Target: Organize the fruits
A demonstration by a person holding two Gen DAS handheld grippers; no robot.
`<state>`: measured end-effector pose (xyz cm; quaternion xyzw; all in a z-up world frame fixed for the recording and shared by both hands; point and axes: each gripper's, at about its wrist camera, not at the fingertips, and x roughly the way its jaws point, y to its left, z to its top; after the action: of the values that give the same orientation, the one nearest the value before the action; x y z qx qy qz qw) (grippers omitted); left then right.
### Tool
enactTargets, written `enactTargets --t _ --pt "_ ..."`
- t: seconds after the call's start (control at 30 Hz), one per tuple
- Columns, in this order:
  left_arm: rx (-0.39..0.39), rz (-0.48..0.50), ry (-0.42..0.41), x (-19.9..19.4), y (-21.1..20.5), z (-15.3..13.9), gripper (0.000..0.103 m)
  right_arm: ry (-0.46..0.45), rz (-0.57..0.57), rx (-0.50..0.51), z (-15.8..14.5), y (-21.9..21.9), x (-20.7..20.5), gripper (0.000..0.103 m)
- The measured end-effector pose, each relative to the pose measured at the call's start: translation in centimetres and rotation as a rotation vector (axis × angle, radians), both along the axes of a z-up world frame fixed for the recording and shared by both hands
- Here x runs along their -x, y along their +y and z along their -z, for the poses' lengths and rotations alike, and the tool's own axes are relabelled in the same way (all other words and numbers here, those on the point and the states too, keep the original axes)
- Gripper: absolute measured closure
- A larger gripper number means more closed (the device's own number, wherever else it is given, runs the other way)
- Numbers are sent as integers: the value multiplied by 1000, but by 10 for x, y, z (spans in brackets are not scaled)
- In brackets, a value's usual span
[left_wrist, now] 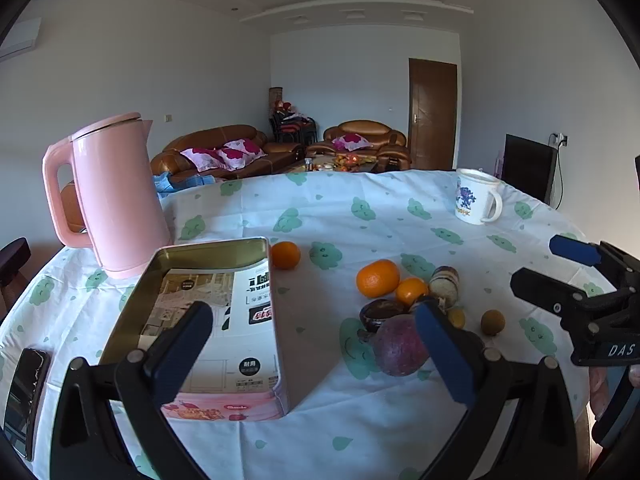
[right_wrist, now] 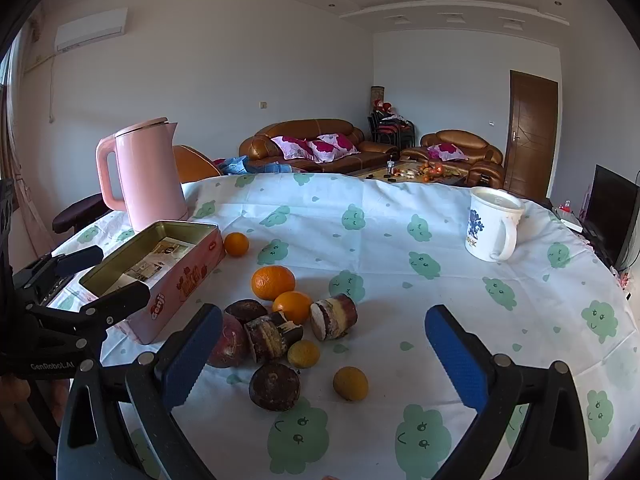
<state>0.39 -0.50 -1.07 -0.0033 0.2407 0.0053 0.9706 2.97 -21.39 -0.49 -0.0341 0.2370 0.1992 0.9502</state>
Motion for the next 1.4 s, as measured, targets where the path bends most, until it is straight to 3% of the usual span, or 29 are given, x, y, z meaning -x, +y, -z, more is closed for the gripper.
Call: enactTargets --t 1.4 --pt "-5 3 7 1 4 9 0 9 15 -13 4 -9 2 1"
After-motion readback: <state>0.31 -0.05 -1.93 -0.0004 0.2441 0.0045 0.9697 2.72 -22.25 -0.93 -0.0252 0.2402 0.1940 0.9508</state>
